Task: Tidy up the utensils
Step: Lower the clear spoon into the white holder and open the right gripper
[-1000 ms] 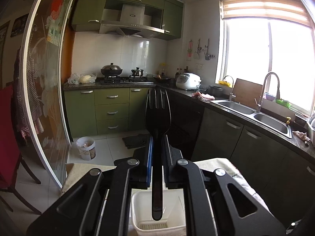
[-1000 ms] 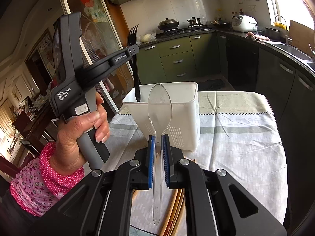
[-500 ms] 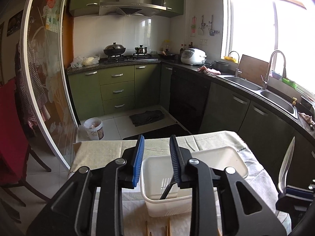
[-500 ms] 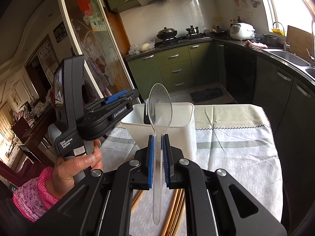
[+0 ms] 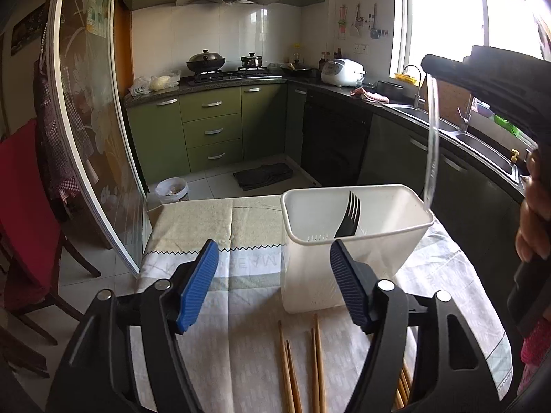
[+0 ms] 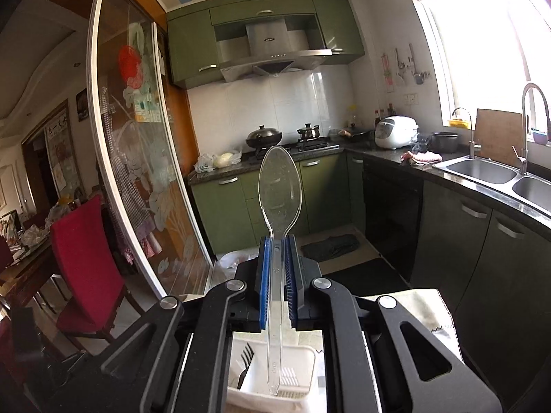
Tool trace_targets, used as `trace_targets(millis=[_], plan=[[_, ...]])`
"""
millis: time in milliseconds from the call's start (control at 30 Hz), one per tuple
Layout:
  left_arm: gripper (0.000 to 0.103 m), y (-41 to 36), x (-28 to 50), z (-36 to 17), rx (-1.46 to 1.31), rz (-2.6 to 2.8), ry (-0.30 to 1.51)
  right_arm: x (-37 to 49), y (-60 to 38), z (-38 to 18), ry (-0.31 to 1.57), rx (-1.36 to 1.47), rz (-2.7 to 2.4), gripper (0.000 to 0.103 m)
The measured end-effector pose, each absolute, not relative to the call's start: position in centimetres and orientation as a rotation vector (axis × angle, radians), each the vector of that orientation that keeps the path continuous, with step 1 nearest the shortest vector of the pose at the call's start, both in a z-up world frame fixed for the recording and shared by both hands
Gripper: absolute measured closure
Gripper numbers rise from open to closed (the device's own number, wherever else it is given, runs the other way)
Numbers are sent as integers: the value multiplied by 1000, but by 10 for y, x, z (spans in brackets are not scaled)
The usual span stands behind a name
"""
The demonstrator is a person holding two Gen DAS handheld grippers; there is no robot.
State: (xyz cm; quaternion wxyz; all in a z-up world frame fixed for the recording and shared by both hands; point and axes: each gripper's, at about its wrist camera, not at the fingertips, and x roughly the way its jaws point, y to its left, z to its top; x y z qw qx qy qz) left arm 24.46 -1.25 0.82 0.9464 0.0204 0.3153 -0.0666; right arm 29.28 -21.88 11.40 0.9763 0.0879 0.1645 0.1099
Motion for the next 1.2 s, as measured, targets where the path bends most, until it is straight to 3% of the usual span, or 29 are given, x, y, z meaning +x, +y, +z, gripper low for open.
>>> trace_targets(millis=[133, 333, 867, 1200], plan=[[17, -10, 228, 6, 75, -151, 654, 314, -217, 97, 341, 162, 204, 93], [7, -14, 211, 5, 104, -171, 668, 310, -221, 65, 398, 160, 217, 93], [6, -16, 204, 2, 126, -173, 706, 278, -215, 29, 460, 76, 230, 93], [6, -18, 203, 0, 147, -171, 730, 270, -215, 32, 486, 39, 233, 84]])
